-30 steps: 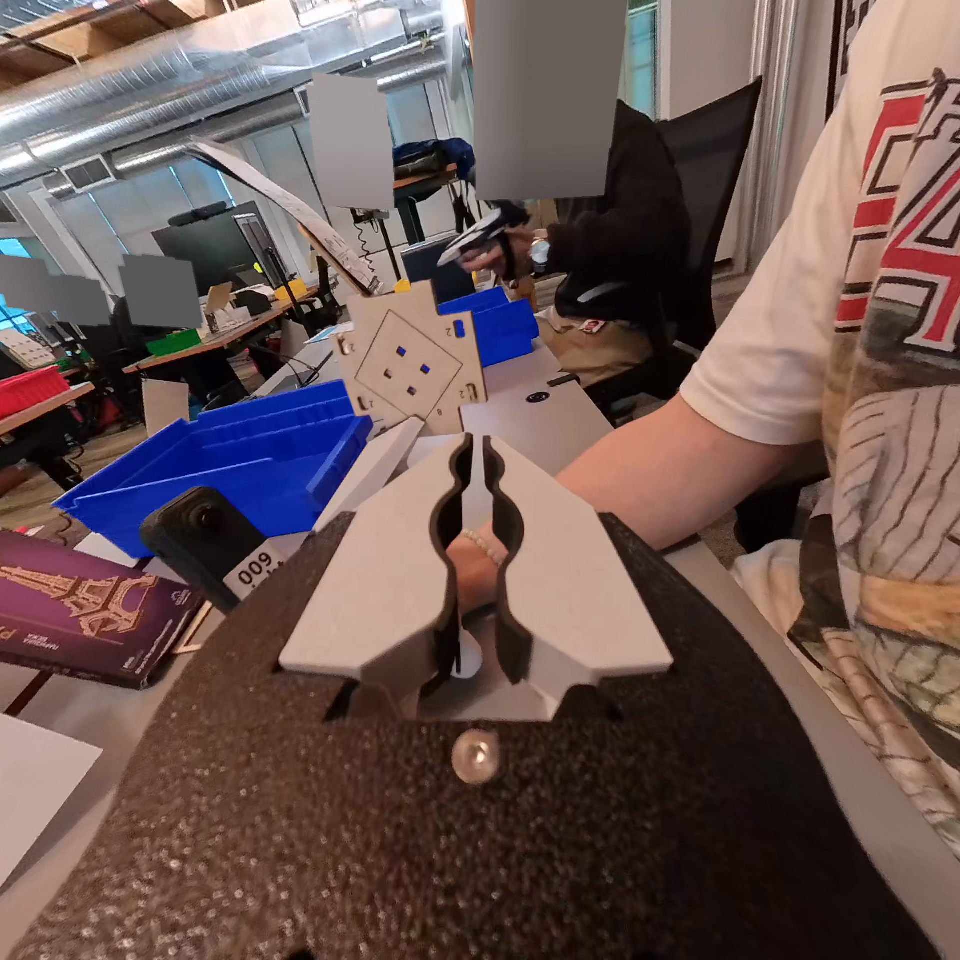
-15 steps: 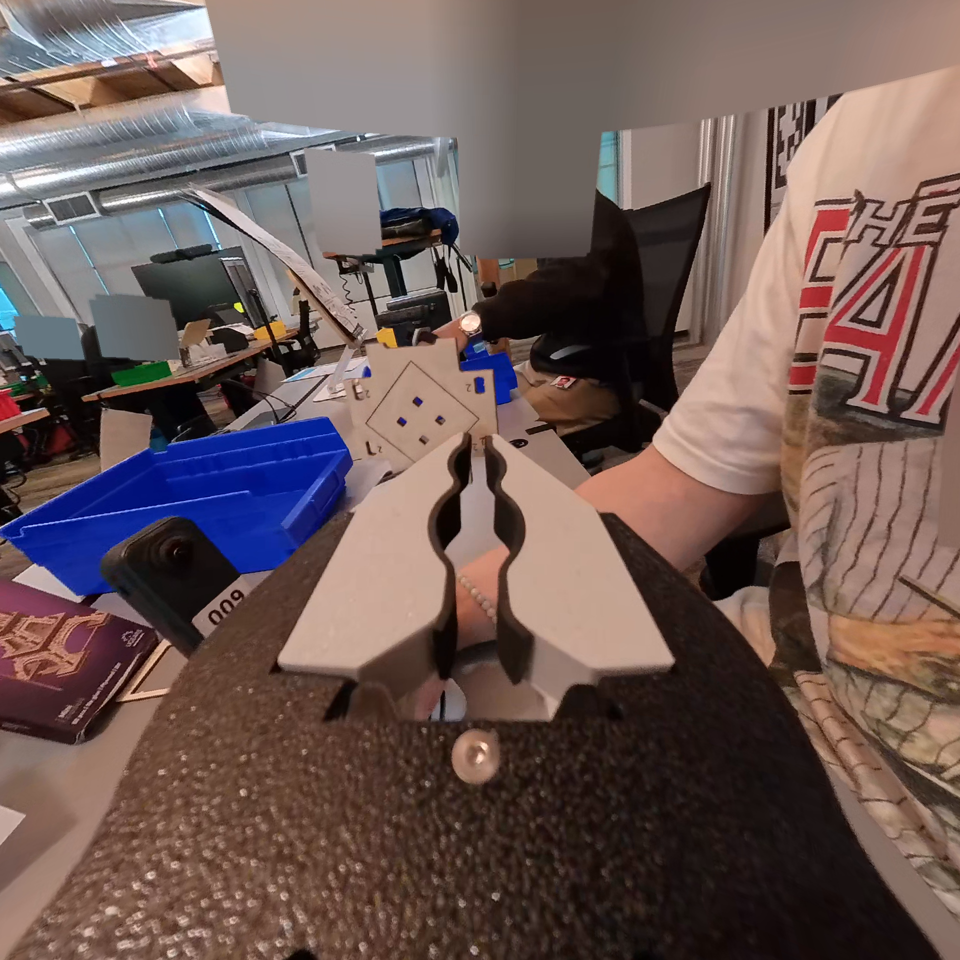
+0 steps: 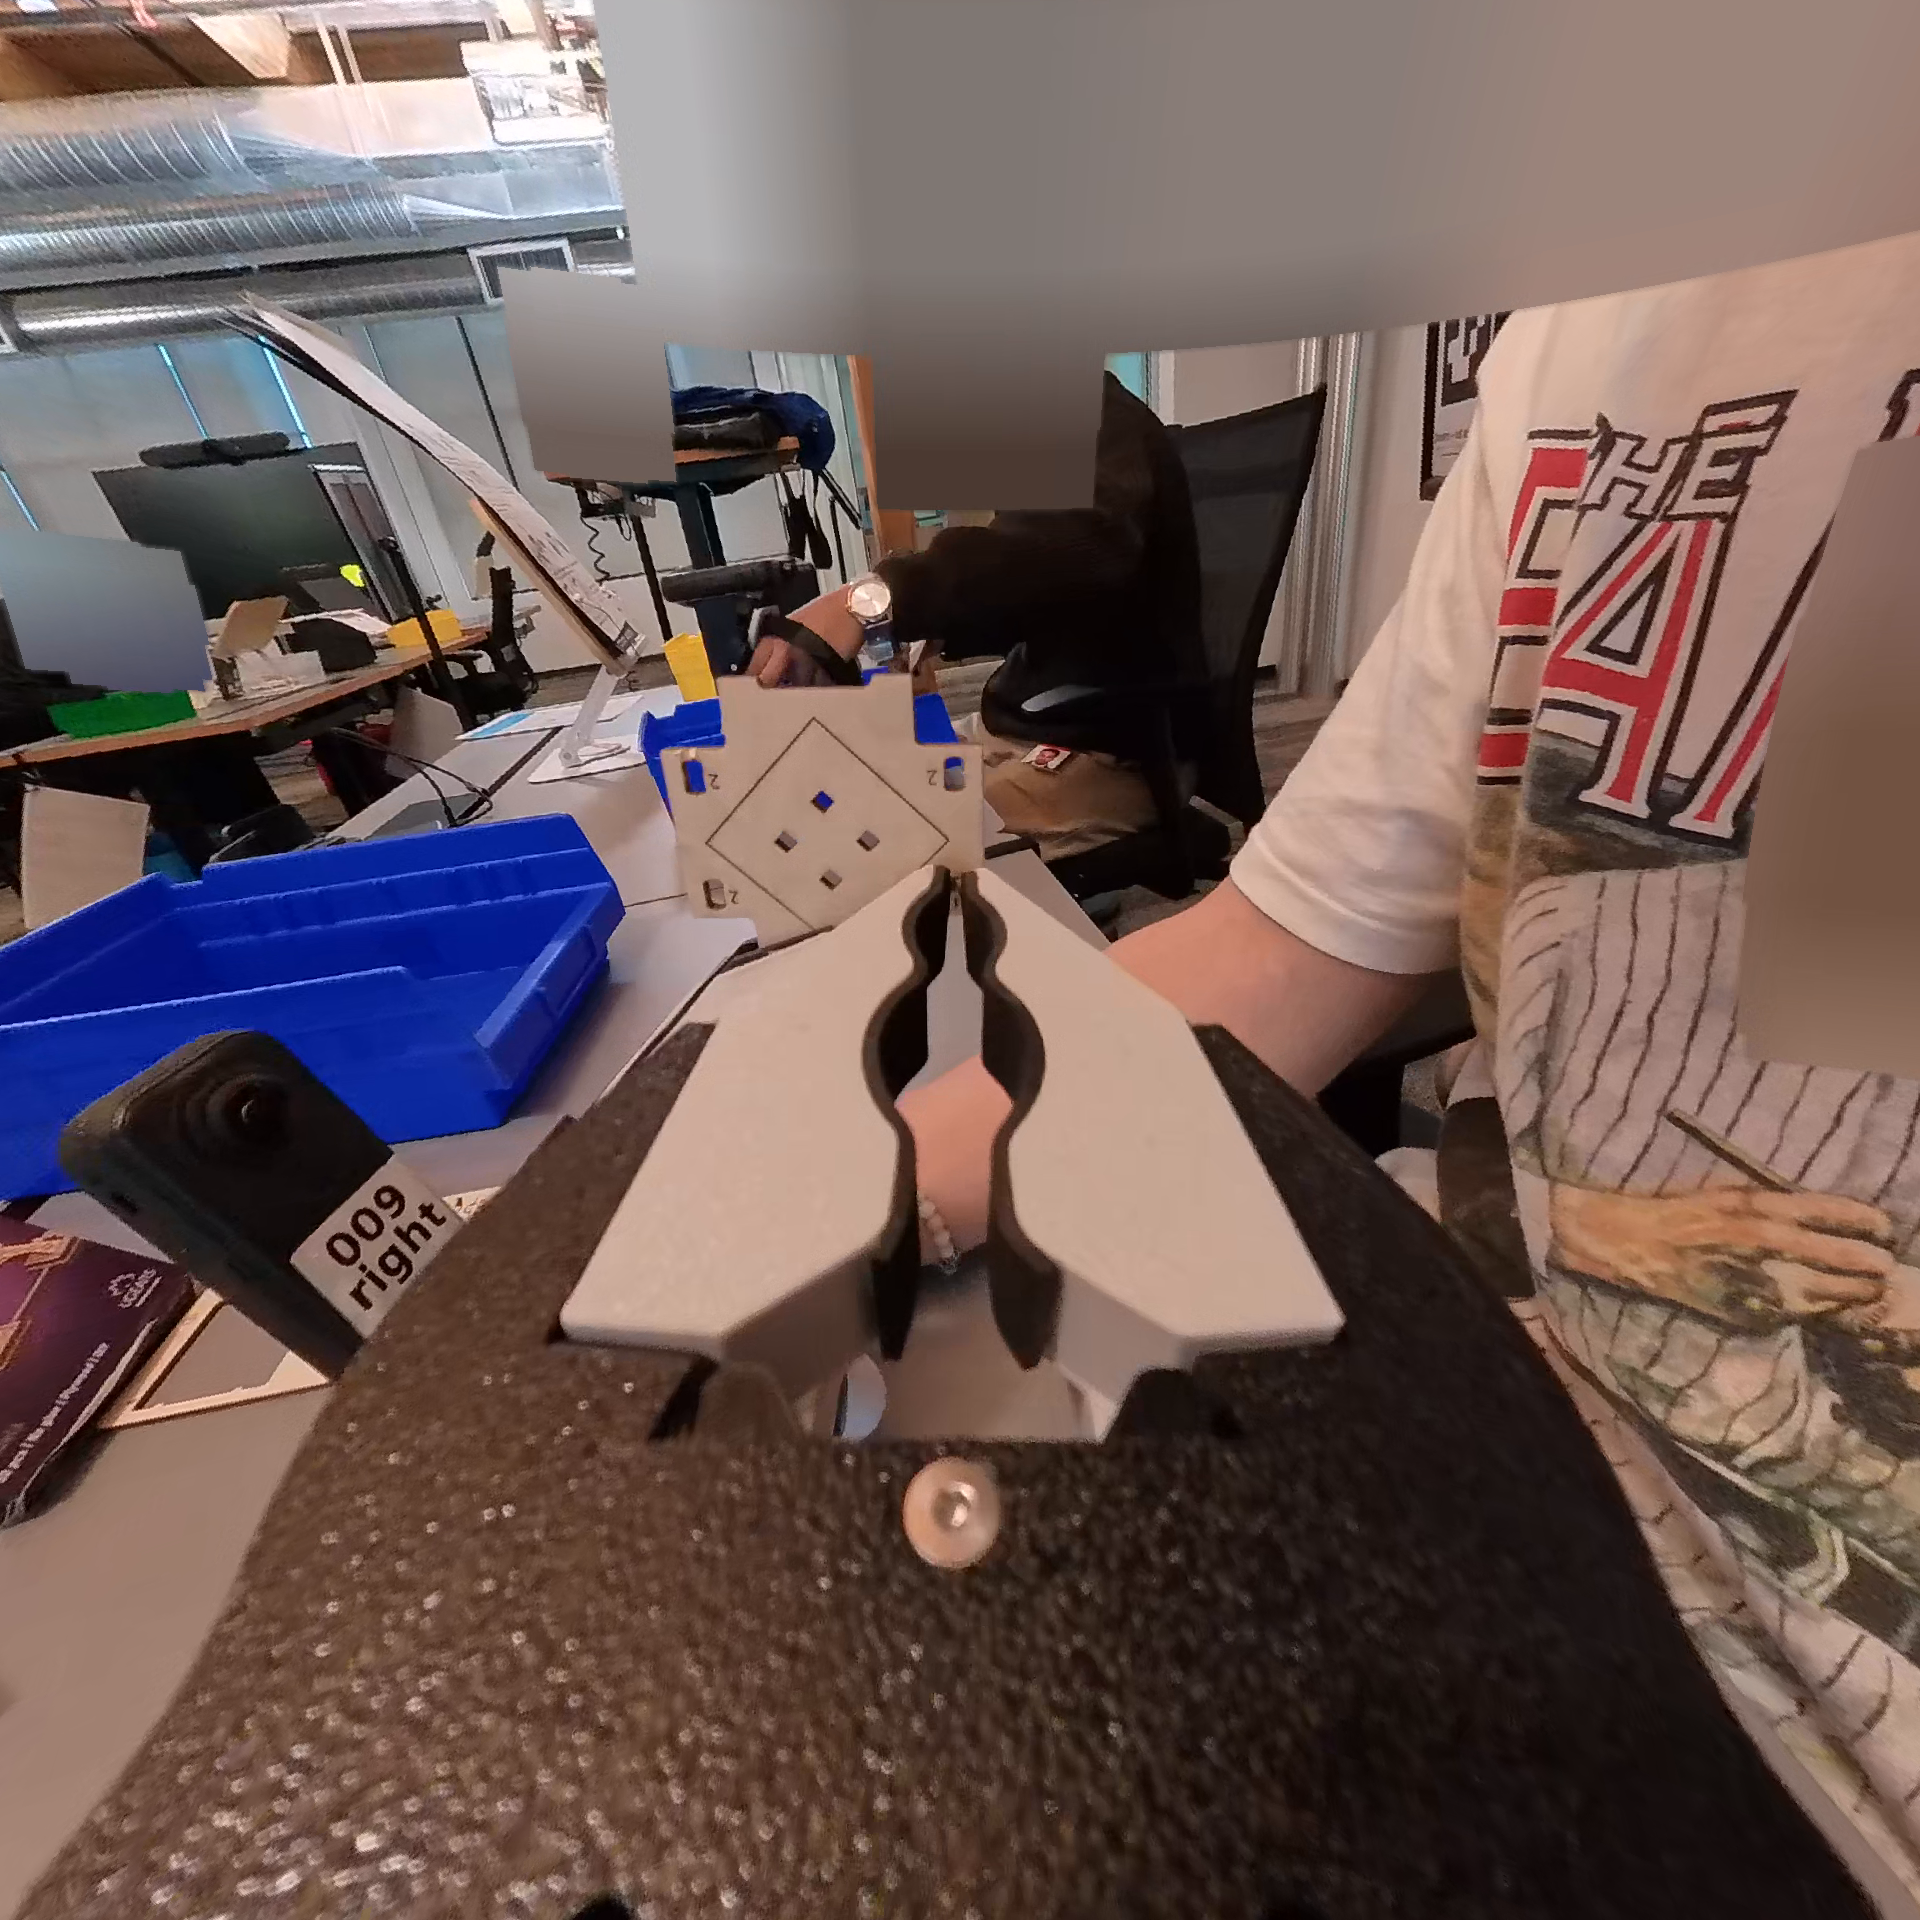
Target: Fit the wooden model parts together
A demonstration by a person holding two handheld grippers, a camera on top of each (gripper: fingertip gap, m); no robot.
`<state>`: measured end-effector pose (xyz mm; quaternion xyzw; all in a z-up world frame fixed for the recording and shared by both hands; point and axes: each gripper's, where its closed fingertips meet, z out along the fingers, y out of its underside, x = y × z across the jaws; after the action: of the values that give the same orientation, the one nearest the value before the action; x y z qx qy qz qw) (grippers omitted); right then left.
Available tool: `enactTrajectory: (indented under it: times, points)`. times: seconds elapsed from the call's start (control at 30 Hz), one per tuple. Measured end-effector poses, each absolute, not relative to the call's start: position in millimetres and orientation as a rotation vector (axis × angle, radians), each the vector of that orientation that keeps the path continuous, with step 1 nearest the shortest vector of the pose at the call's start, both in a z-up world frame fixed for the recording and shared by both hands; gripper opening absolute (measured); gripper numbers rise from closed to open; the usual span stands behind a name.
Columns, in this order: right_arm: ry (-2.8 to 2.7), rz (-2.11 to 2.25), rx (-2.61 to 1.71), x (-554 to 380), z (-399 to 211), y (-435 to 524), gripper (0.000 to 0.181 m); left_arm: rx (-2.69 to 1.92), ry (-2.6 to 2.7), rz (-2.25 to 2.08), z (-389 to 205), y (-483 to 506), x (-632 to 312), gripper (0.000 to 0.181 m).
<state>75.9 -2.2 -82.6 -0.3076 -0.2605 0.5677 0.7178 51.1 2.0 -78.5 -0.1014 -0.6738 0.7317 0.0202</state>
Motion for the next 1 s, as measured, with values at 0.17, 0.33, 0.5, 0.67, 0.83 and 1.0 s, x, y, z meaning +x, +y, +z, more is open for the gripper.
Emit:
enactTrajectory:
  times: [0.17,0.33,0.5,0.67,0.83,1.0]
  points:
    - [-0.576,1.265,-0.672,76.7,-82.0,-2.9,0.0,-0.341,-2.117,2.276,-77.4,1.7,50.9,0.003]
    - [-0.58,1.268,-0.681,75.1,-82.9,-2.1,0.0,-0.329,-2.128,2.29,-77.0,1.4,52.7,0.005]
    - [-0.577,1.264,-0.681,75.8,-83.0,-2.2,0.0,-0.32,-2.126,2.293,-78.0,1.4,51.4,0.001]
    - [-0.575,1.257,-0.679,76.6,-82.9,-2.4,0.0,-0.289,-2.122,2.295,-79.0,1.5,52.1,0.0]
    - [-0.566,1.257,-0.679,77.6,-82.8,-1.8,0.0,-0.278,-2.154,2.315,-78.9,3.0,54.4,0.0]
    - [-0.576,1.258,-0.681,76.1,-83.0,-2.4,0.001,-0.236,-2.323,2.287,-87.6,7.4,67.1,0.0]
